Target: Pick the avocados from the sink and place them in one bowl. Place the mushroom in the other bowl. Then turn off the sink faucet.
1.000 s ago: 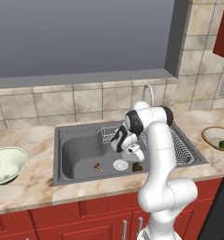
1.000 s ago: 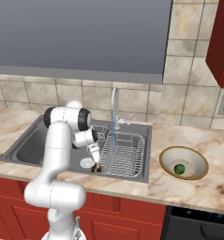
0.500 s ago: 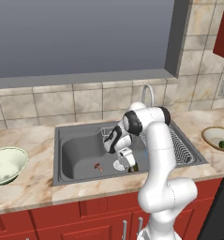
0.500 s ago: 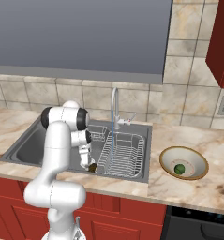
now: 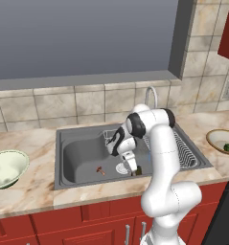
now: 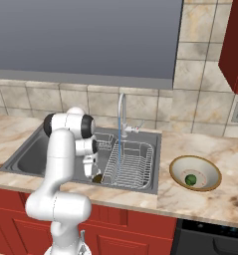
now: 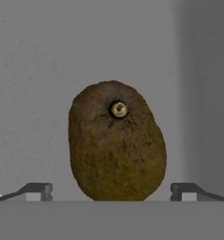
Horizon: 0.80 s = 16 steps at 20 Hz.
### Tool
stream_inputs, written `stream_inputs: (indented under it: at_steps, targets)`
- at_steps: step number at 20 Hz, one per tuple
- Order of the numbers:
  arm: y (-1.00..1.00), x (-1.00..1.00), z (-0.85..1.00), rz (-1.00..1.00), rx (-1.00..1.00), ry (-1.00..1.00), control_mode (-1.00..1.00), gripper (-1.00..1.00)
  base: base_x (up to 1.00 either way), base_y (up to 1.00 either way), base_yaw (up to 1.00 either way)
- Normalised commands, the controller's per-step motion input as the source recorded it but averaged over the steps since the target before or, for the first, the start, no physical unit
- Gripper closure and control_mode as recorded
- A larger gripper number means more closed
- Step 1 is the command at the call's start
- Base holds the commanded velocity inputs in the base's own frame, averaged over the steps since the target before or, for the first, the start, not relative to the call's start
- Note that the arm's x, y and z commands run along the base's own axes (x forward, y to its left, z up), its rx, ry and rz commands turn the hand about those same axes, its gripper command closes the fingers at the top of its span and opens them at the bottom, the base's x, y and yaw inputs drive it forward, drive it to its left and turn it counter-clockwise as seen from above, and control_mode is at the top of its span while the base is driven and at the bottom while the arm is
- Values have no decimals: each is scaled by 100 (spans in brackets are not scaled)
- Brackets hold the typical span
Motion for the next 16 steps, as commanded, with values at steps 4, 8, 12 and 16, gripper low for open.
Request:
stream_inputs:
  at_steps: [4, 8, 12, 16]
  targets:
    - [-20, -52, -14, -9, 0, 0, -100, -100, 0, 0, 0]
    - [-9, -44, -1, -1, 0, 0, -100, -100, 0, 0, 0]
    - [0, -21, 0, 6, 0, 0, -100, -100, 0, 0, 0]
    - [0, -10, 1, 16, 0, 0, -100, -100, 0, 0, 0]
